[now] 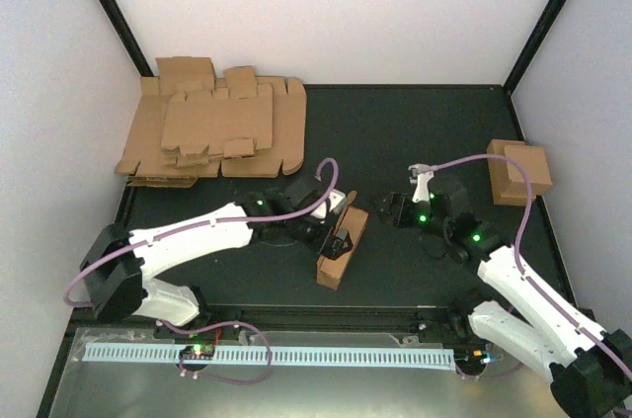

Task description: Fold the paper box

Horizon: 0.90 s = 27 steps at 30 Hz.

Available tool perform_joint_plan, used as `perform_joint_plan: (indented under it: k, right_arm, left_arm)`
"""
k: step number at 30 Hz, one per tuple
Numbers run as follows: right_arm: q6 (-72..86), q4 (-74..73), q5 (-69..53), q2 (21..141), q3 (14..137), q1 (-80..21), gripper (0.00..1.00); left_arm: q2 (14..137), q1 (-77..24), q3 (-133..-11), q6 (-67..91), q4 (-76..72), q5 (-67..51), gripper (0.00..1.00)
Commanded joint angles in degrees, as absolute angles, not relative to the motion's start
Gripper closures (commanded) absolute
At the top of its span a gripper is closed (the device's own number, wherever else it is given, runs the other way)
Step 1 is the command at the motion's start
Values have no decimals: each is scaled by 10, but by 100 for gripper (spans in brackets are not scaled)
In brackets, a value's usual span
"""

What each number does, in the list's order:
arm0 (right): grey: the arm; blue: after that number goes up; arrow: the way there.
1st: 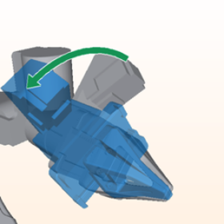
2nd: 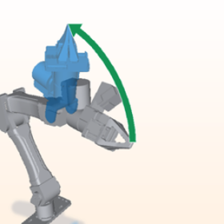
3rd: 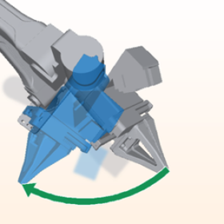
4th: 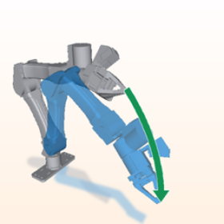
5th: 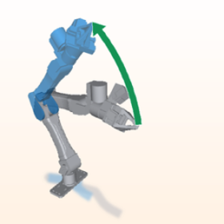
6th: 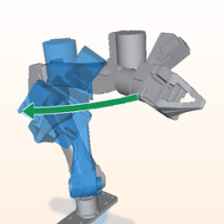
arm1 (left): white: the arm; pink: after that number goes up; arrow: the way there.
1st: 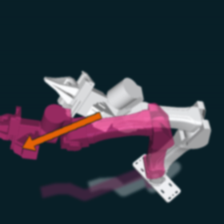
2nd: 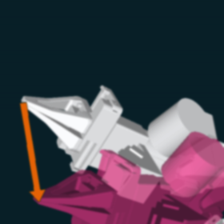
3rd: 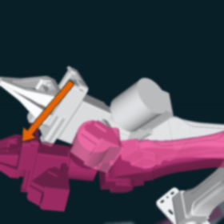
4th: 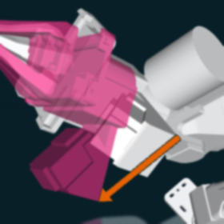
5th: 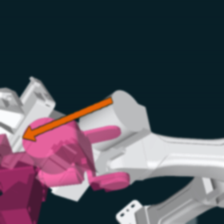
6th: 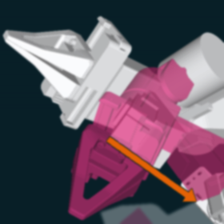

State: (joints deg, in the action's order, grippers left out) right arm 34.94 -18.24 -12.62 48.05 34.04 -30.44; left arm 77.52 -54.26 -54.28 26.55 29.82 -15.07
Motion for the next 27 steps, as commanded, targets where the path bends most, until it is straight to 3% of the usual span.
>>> perform_joint_plan:
  k: [1,10,23,25,27]
  right_arm:
    - [341,-208,-106,458,337,-280,13]
    - [339,-203,-112,452,327,-269,13]
    - [333,-196,-126,463,326,-267,12]
    - [332,-197,-127,466,329,-266,12]
    - [331,-197,-127,467,330,-265,12]
  left_arm:
    - [824,-588,-605,306,389,-22,1]
    - [913,-620,-687,317,456,33,1]
    - [952,-621,-704,309,468,16,20]
    - [950,-623,-709,306,469,12,20]
    - [951,-625,-717,300,475,7,13]
